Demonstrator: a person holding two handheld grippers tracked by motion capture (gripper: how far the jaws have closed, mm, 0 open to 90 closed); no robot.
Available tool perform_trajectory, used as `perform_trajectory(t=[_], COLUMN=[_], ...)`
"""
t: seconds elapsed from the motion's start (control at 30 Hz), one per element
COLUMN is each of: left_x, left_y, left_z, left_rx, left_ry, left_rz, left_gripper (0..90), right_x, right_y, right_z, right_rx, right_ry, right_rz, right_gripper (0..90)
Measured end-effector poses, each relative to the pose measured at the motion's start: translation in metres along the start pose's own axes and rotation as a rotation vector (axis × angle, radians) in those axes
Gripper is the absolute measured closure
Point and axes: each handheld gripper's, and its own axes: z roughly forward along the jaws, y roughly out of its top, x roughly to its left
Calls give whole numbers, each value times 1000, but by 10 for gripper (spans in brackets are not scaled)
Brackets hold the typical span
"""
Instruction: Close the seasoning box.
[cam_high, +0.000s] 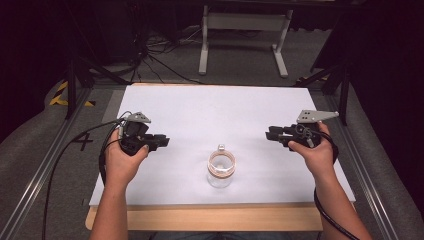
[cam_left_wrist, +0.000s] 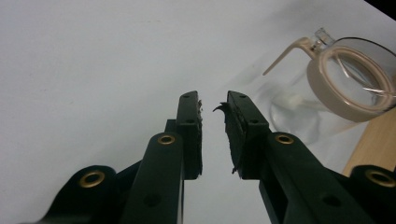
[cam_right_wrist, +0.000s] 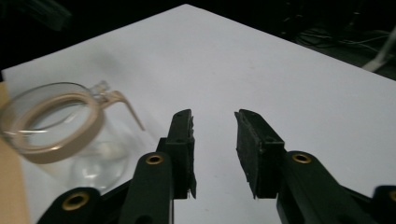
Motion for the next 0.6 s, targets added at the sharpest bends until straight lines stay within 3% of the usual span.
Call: perform_trajectory(t=[0.2, 0.33, 0.4, 0.6], left_x=[21, 33, 36, 46], left_y=[-13, -23, -28, -37], left_z=[11, 20, 25, 35], left_rx=[-9, -13, -15, 3], left_ry=[32, 72, 86, 113], left_rz=[-29, 9, 19, 34], left_gripper=[746, 711, 695, 677], right_x=[-24, -38, -43, -58], right_y=[-14, -26, -31, -50], right_z=[-3, -2, 1, 13], right_rx=[15, 53, 65, 122], right_ry=[-70, -138, -168, -170], right_rz=[34, 43, 22, 5], right_gripper=[608, 579, 556, 510])
